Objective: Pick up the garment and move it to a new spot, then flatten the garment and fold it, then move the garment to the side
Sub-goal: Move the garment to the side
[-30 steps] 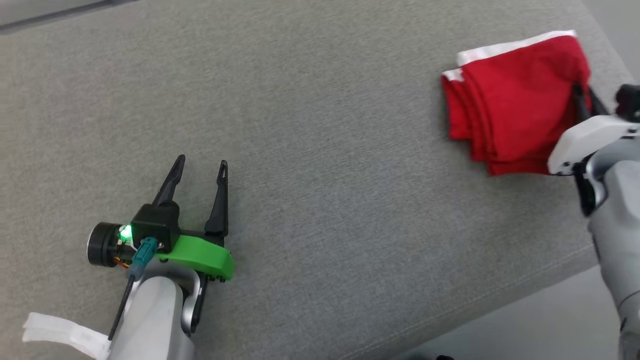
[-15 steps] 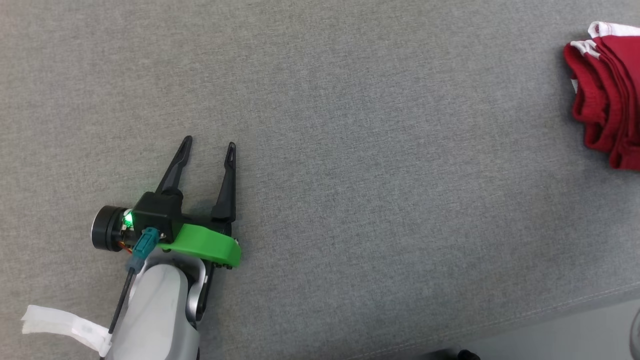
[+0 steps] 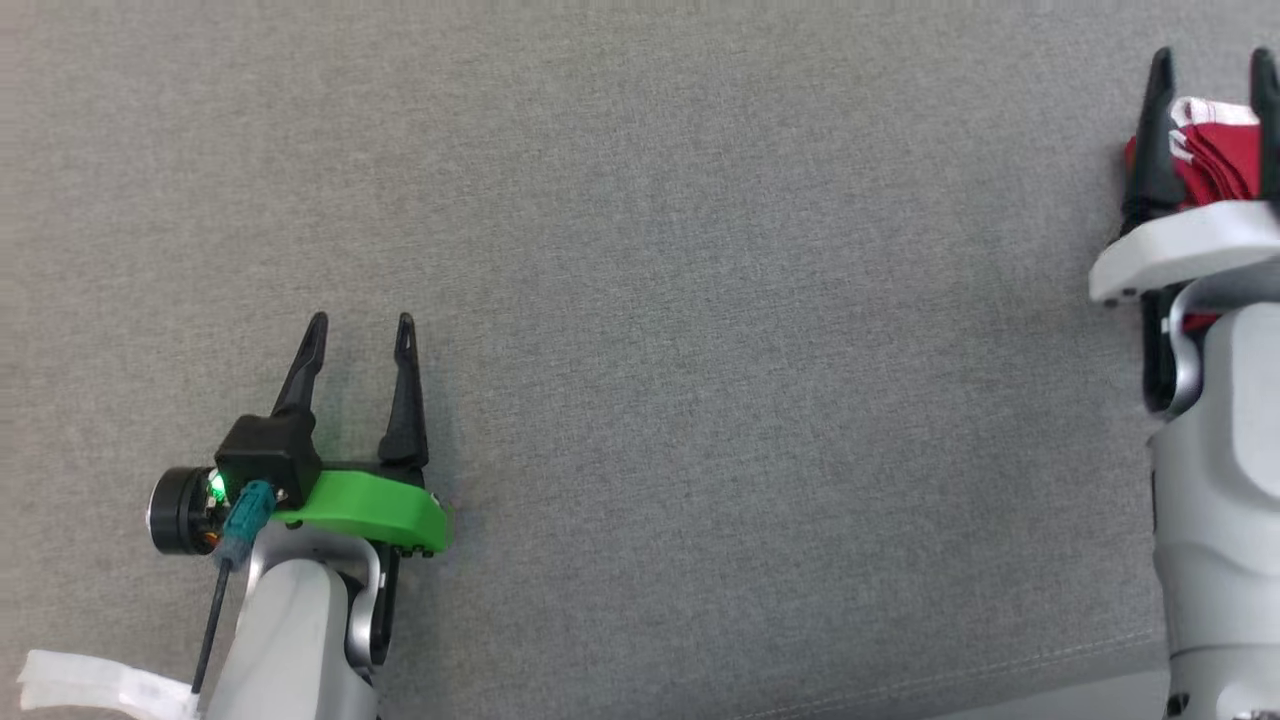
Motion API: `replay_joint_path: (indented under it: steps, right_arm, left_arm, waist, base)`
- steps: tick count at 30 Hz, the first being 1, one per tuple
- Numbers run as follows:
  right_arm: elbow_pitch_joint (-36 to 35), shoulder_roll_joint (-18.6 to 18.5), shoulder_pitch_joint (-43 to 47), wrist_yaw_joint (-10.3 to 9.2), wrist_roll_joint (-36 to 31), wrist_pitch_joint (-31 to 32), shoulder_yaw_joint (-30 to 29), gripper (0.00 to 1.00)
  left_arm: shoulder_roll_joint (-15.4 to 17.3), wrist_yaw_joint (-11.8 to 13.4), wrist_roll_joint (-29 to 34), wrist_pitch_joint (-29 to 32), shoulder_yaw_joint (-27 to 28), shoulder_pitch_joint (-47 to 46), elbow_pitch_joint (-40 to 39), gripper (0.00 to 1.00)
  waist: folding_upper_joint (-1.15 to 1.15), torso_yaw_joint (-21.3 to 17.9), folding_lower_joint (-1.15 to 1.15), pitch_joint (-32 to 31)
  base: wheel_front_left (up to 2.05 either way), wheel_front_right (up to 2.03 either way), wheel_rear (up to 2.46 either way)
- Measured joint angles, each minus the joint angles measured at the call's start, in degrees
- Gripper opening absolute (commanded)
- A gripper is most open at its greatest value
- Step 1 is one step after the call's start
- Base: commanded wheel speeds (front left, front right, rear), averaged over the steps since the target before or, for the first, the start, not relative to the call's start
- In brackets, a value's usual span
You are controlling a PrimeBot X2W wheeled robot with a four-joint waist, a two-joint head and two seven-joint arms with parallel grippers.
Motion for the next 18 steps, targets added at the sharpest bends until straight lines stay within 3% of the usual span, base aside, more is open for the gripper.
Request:
replay_joint_path:
  steps: [10, 18]
  right_arm:
    - [-2.30, 2.93, 13.16, 0.00, 4.45, 0.00, 8.38, 1.00]
    - [-0.85, 3.92, 19.64, 0.00, 7.03, 0.00, 11.67, 1.00]
  left_arm:
    - [0.07, 1.48, -1.82, 0.00, 2.57, 4.12, 1.22, 1.00]
    - [0.04, 2.00, -2.41, 0.00, 3.83, 7.74, 2.03, 1.00]
  waist:
    - [0.00, 3.90, 0.00, -6.03]
    - [0.00, 6.46, 0.00, -11.60]
  base:
    - [0.00, 0.00, 0.00]
    - [0.00, 0.00, 0.00]
